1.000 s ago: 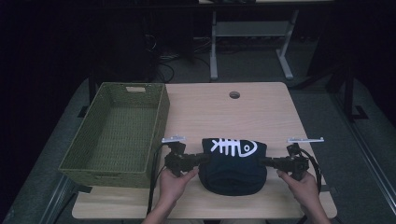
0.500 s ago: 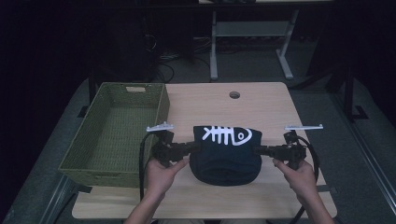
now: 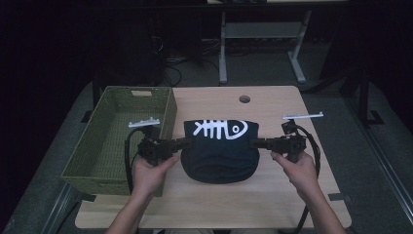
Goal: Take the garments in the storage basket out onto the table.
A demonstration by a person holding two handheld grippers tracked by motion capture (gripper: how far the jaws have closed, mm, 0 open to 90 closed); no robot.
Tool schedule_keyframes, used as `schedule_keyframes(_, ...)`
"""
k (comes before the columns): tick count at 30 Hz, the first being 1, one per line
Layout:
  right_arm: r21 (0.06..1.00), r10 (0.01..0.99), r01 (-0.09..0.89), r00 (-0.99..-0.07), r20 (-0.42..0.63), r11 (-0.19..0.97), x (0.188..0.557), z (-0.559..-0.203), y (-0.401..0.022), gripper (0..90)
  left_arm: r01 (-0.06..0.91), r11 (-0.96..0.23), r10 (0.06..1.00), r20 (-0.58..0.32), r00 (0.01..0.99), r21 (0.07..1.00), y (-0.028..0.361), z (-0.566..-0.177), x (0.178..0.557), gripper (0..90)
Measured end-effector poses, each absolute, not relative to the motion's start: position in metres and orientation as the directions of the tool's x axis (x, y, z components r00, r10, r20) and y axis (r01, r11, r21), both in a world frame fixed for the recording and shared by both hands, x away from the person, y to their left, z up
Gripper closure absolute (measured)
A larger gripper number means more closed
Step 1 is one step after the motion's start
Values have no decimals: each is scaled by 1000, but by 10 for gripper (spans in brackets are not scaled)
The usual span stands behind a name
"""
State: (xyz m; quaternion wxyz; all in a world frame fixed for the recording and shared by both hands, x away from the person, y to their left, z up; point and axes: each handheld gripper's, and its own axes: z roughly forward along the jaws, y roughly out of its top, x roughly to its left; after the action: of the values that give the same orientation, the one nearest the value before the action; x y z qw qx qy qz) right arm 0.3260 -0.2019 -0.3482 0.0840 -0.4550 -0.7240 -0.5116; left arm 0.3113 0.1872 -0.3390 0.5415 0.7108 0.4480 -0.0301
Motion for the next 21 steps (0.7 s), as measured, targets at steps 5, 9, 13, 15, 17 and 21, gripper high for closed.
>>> schedule_keyframes(5,664,556,744,-583,592,73,333,-340,-187,796,678,-6,613,-533,583,735,206,-333,315,786)
schedule_keyframes(9,672,544,736,-598,589,81,338,-335,-174,796,677,-2,623,-529,577,736,219,-327,316,786)
schedule_keyframes(13,670,526,738,-603,600,82,344,-331,-161,796,679,9,632,-531,565,734,232,-323,318,785)
schedule_keyframes(15,677,511,732,-611,605,74,348,-329,-153,796,683,22,632,-540,556,730,238,-321,319,785)
schedule_keyframes(17,674,498,736,-610,617,67,351,-327,-148,796,683,29,637,-540,550,730,245,-320,320,785)
schedule_keyframes(21,675,489,734,-617,617,74,357,-323,-136,796,680,38,650,-535,540,732,255,-316,320,786)
